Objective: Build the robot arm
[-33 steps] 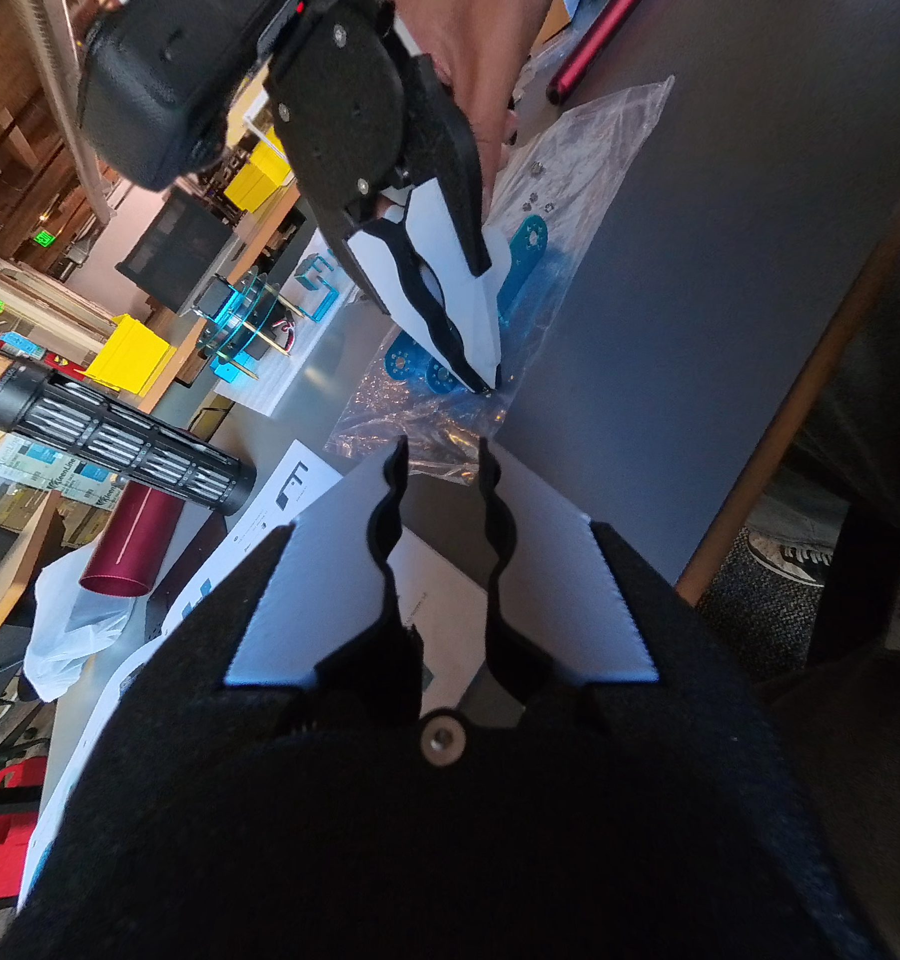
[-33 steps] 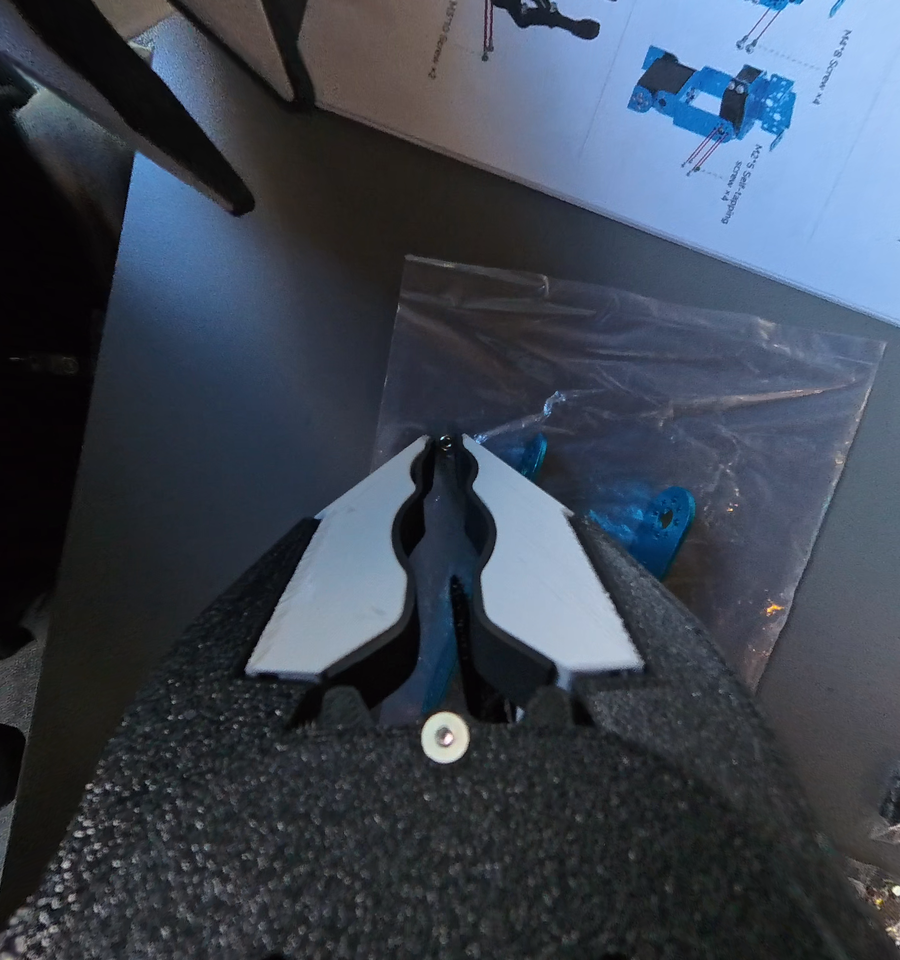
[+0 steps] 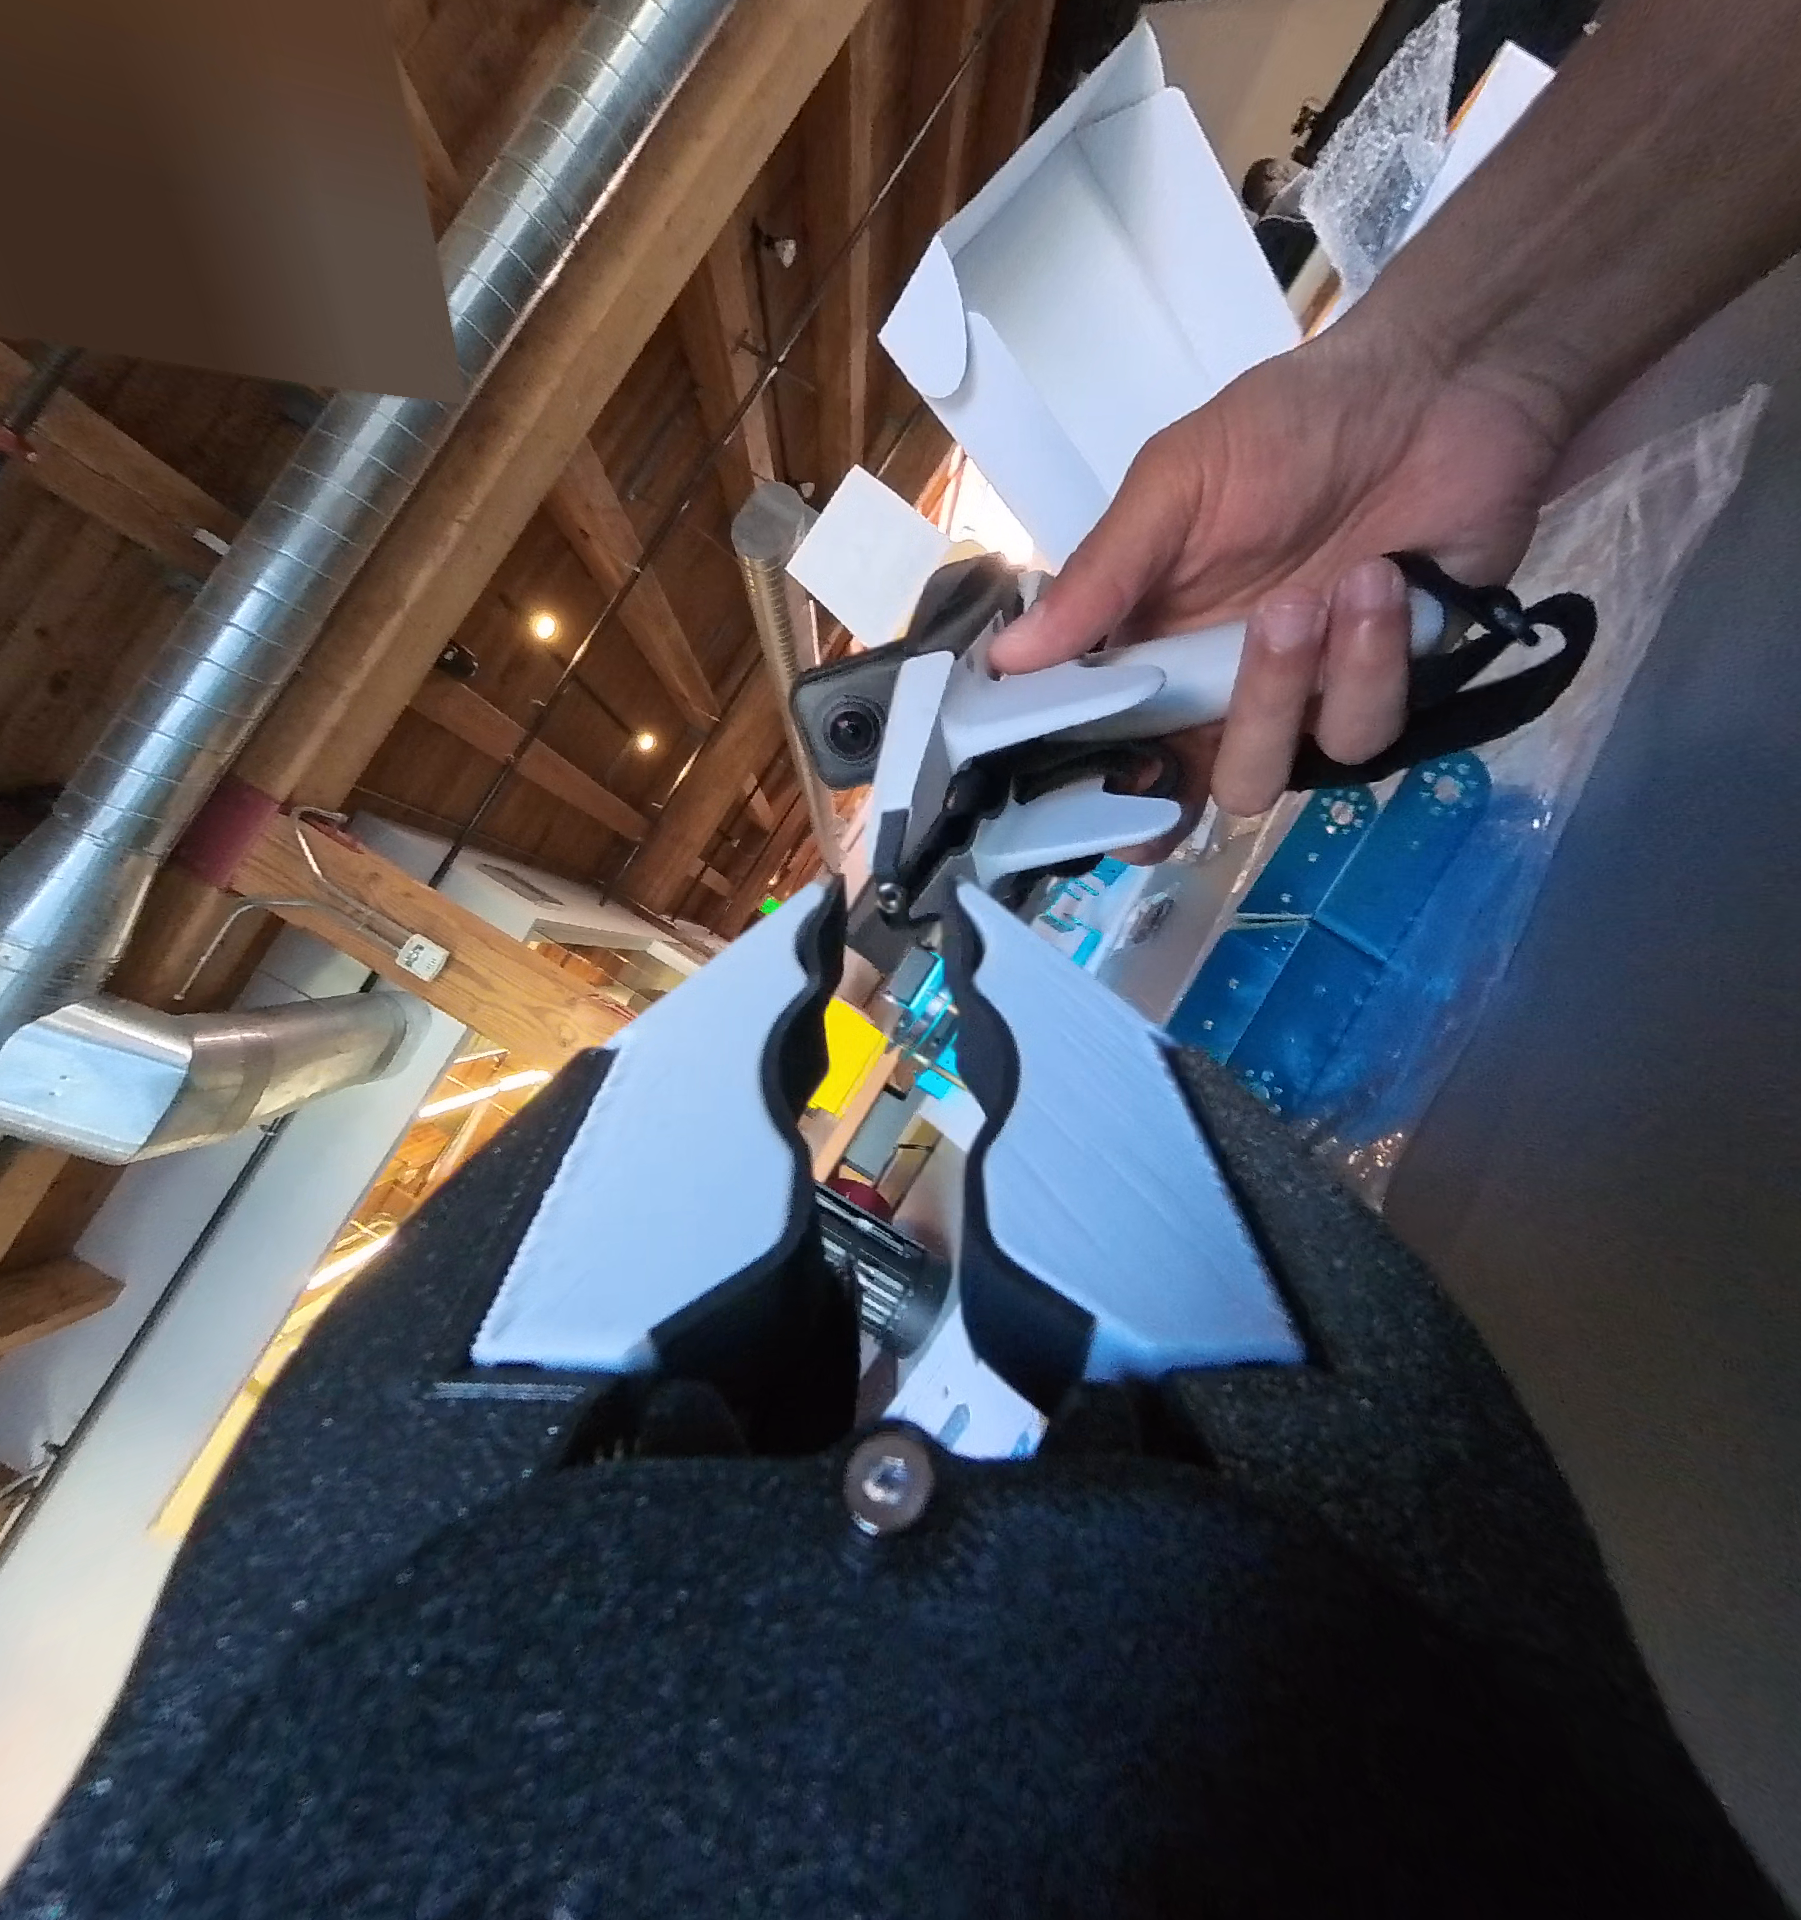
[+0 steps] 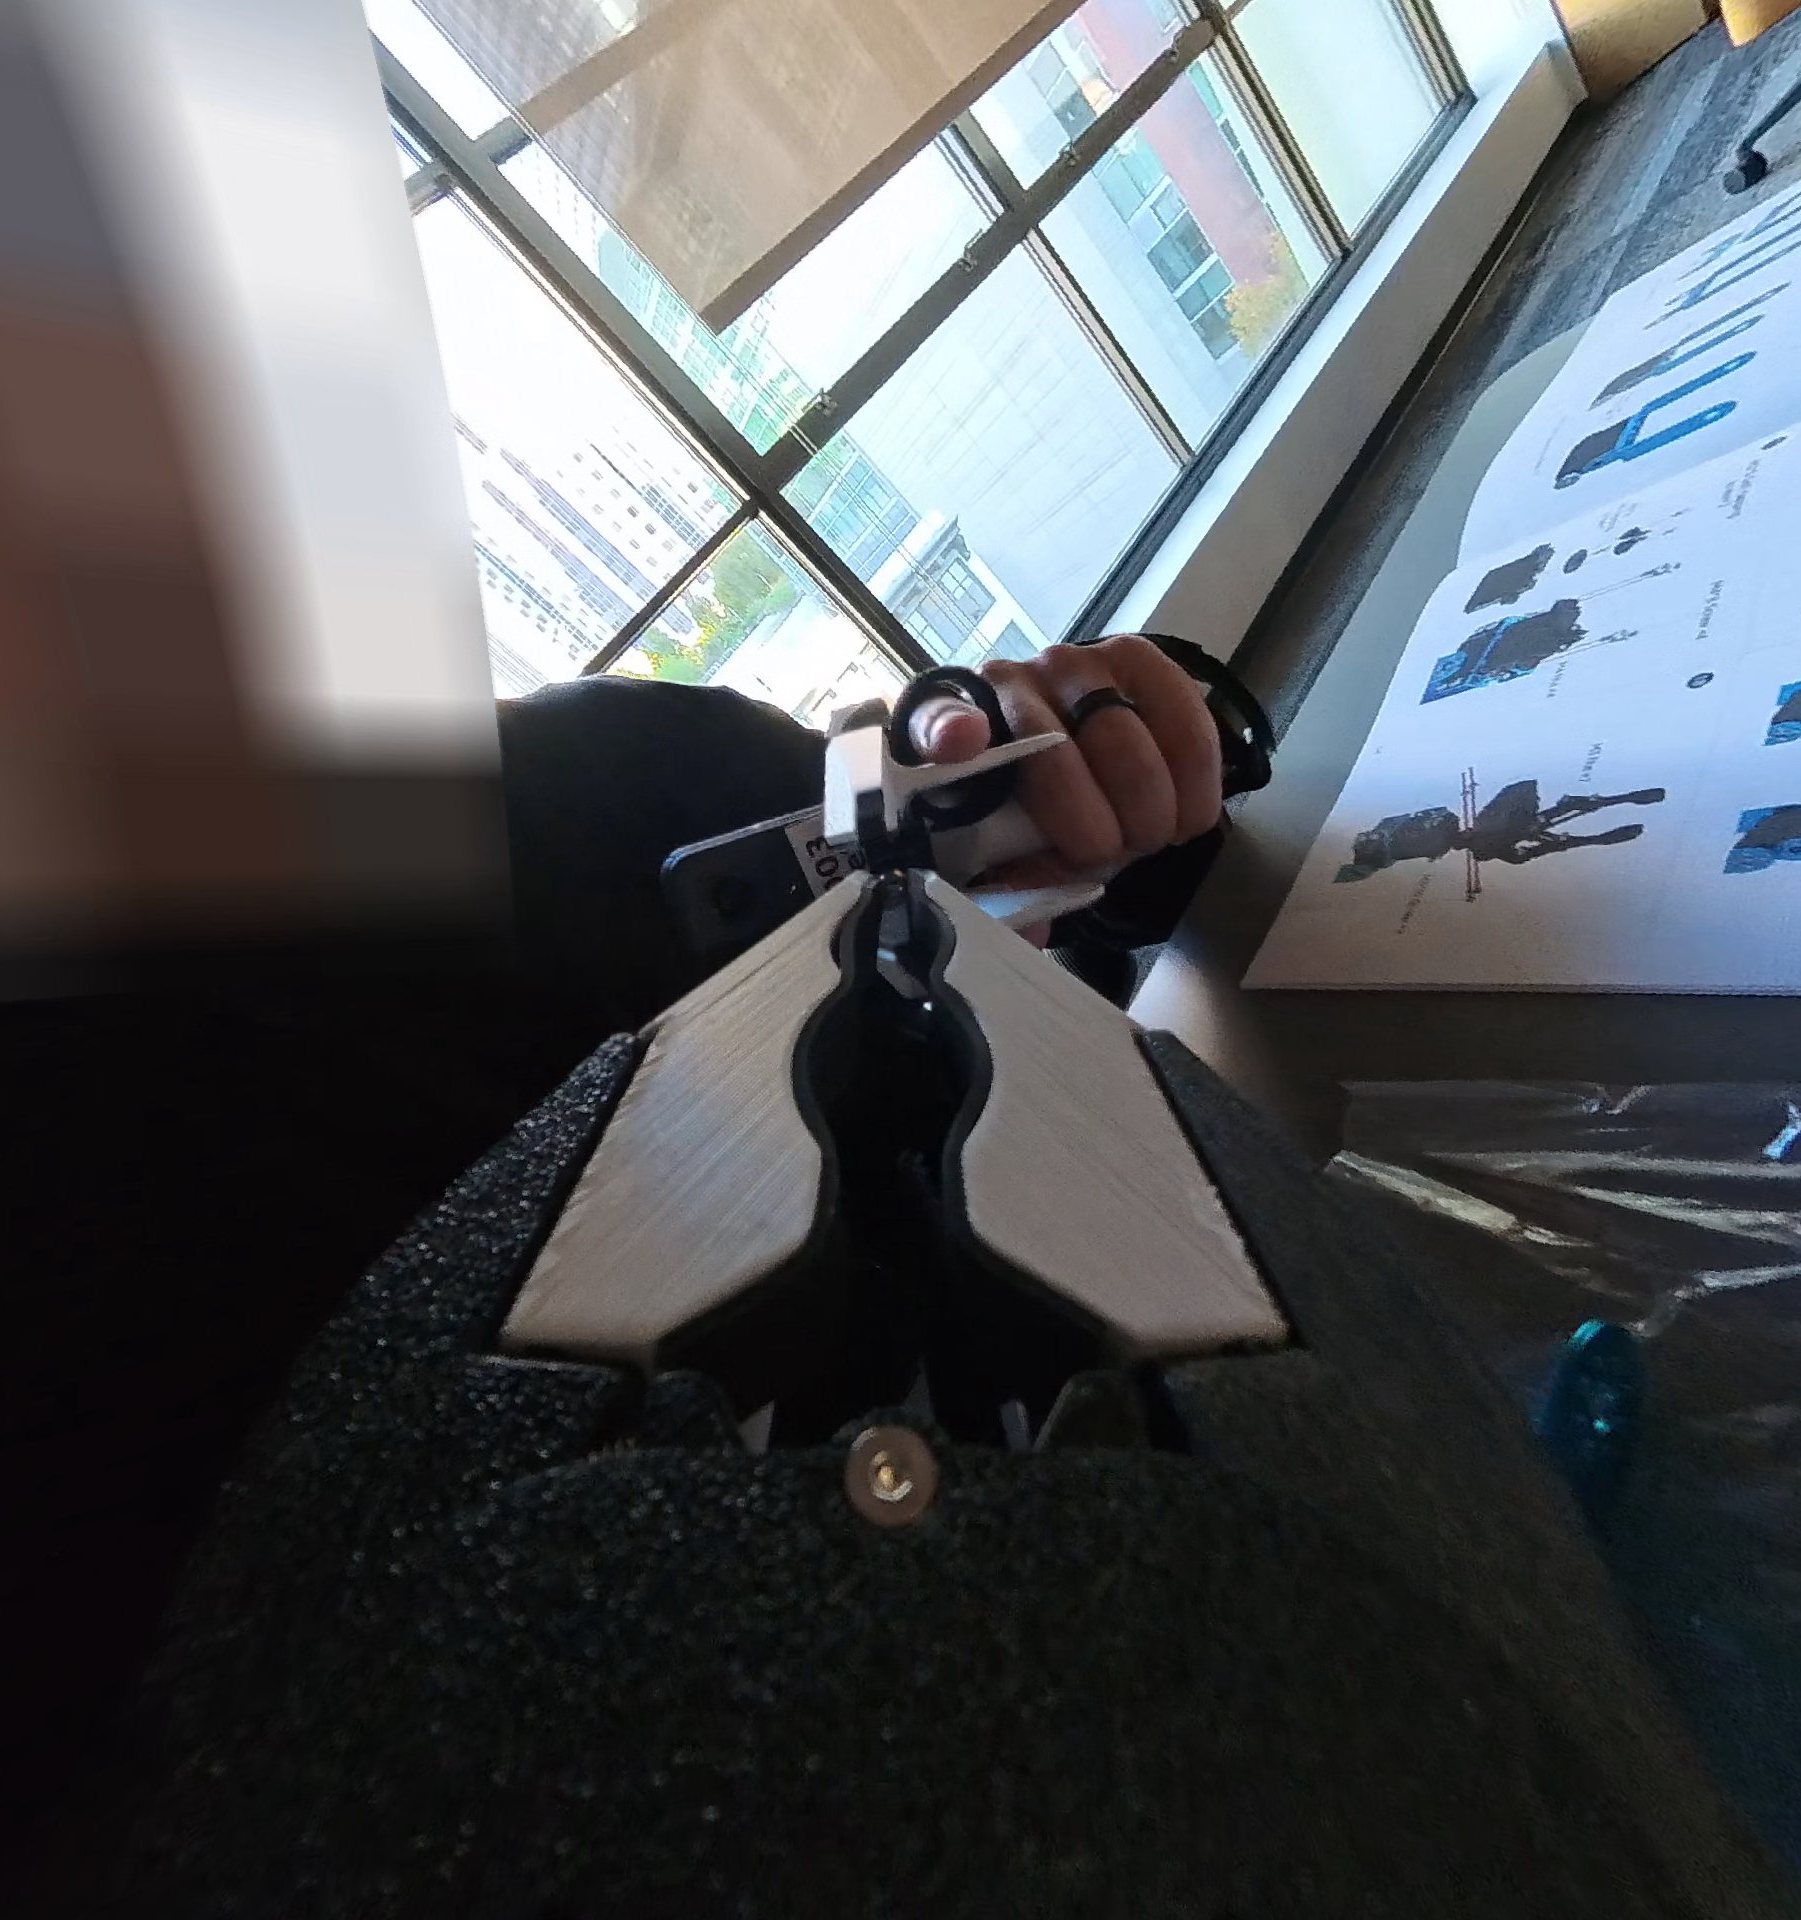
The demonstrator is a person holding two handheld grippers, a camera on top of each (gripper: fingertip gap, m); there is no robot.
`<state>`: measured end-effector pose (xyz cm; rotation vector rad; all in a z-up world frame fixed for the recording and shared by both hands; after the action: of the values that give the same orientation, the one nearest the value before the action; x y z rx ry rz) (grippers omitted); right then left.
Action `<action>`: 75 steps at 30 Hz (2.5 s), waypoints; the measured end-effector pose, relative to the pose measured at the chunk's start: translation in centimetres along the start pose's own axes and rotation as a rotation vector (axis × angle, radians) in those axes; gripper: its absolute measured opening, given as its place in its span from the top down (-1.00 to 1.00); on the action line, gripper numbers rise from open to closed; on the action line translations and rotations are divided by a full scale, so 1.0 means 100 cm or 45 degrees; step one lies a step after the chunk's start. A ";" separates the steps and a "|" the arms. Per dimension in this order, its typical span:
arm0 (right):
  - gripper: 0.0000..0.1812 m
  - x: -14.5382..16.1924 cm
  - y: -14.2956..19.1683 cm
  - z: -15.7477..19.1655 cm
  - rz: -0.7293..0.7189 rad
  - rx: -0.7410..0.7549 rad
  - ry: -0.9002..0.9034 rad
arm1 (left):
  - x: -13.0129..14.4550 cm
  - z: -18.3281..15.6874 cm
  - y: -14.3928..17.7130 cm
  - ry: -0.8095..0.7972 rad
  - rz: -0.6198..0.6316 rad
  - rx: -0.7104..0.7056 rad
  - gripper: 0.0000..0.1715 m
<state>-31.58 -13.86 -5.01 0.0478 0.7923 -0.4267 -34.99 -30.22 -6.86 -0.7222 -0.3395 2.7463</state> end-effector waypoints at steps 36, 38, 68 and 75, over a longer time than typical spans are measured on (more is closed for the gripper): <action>0.36 0.052 0.075 0.016 0.405 1.245 0.432 | 0.102 0.013 -0.082 1.953 0.432 1.002 0.95; 0.36 0.055 0.072 0.015 0.385 1.229 0.406 | 0.106 0.002 -0.093 2.008 0.488 1.139 0.95; 0.46 0.058 0.071 -0.004 0.382 1.231 0.377 | 0.113 -0.040 -0.147 1.572 0.583 1.620 0.96; 0.46 0.058 0.071 -0.005 0.351 1.191 0.340 | 0.113 -0.037 -0.144 1.578 0.566 1.612 0.95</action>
<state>-25.53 -9.29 -10.20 1.0916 0.7732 -0.5020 -39.55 -12.52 -10.76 -1.7979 1.6920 1.5883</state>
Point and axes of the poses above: each gripper's, where its closed fingertips meet, y back along the fingers, x out of its underside, z = x × y across the jaws, the point moved 9 cm from there along y, back along the fingers, and after that the axes turned 5 degrees about -z, right-handed, at the moved point
